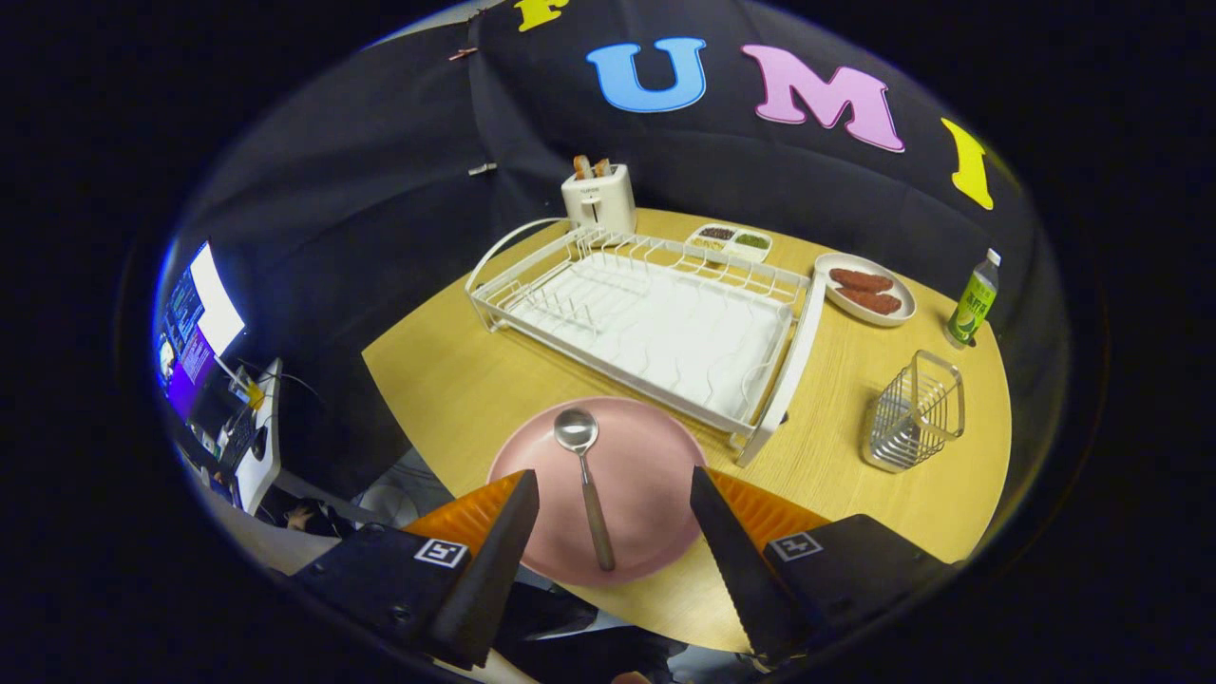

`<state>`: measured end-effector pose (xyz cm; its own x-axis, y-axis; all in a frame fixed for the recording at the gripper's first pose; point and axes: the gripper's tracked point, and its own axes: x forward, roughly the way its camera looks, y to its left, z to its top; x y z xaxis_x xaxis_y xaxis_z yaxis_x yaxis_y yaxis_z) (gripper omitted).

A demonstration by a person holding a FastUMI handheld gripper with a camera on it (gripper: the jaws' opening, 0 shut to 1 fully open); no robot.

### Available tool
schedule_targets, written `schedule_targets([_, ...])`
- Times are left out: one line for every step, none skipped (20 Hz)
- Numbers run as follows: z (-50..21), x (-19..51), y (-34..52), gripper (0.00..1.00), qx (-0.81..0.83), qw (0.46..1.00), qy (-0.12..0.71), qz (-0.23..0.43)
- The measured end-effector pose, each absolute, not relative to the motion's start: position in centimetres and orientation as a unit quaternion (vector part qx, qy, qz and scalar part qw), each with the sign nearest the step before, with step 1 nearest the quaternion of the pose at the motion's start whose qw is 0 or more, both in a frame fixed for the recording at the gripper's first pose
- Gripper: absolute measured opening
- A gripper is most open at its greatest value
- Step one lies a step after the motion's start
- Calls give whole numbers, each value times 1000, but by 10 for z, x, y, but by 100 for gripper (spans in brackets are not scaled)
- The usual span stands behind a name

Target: Take the plate from the dish rack, then take the spoon from the basket and place it into the plate.

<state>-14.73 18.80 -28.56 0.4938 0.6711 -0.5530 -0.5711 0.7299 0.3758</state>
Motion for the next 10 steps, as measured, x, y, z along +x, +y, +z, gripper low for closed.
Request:
schedule_targets([-271, -142, 183, 99, 76, 869, 337, 354])
schedule_targets([-257, -135, 177, 99, 78, 878, 322, 345])
schedule_targets([-243, -128, 171, 99, 82, 886, 308, 337])
schedule_targets([-234, -121, 164, 99, 86, 893, 294, 329])
schedule_targets([-221, -113, 156, 99, 90, 901, 281, 319])
schedule_targets([-208, -104, 146, 99, 90, 909, 267, 308])
schedule_targets([-196, -94, 133, 99, 86, 918, 254, 292])
schedule_targets([-182, -84, 120, 99, 80, 928, 239, 276])
schedule_targets([-168, -75, 108, 99, 73, 937, 223, 260])
schedule_targets([-154, -66, 95, 99, 66, 946, 206, 242])
